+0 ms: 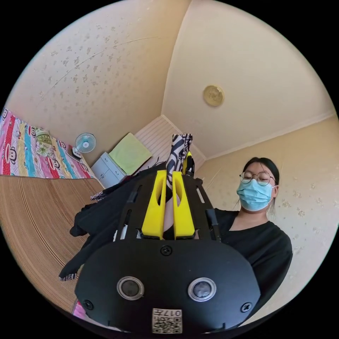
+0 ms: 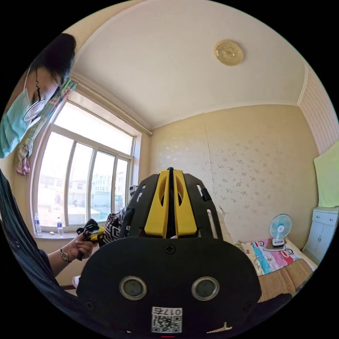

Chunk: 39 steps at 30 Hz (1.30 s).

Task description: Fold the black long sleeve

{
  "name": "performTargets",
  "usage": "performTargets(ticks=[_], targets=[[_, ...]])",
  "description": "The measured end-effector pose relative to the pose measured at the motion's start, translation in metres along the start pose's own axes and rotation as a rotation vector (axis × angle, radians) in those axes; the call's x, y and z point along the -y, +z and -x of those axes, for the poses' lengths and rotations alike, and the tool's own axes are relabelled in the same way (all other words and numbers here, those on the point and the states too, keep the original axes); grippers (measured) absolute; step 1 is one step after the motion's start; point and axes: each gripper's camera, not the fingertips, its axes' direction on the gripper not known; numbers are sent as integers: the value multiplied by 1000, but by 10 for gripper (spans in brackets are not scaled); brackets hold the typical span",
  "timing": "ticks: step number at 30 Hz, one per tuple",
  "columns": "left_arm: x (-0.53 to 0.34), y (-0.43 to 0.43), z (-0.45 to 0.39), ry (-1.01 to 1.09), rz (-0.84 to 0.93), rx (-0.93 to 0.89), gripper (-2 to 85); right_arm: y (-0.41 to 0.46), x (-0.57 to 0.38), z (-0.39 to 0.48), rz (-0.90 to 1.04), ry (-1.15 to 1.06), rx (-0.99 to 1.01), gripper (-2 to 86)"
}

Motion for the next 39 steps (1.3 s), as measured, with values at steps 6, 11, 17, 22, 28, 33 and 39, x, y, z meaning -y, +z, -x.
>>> performTargets(ticks=[6, 11, 17, 22, 28, 33, 39], targets=[[-13, 32, 4, -6, 129, 8, 49, -23, 4, 46, -68, -87, -58, 21], [-40, 63, 11, -56, 220, 28, 104, -29, 13, 73, -59, -126, -100, 22], [-71, 97, 6, -37, 280, 10, 155, -40, 32, 82, -78, -107, -134, 22], [-78, 121, -4, -15, 332, 202, 141, -47, 46, 81, -91, -83, -131, 22], [-65, 92, -45, 127, 230, 287, 2, -52, 58, 46, -53, 6, -177, 23], [-56, 62, -52, 128, 187, 390, 66, -51, 66, 8, -46, 138, 12, 24], [-72, 109, -27, 65, 343, 384, 147, -31, 87, -8, -19, 157, 75, 23]])
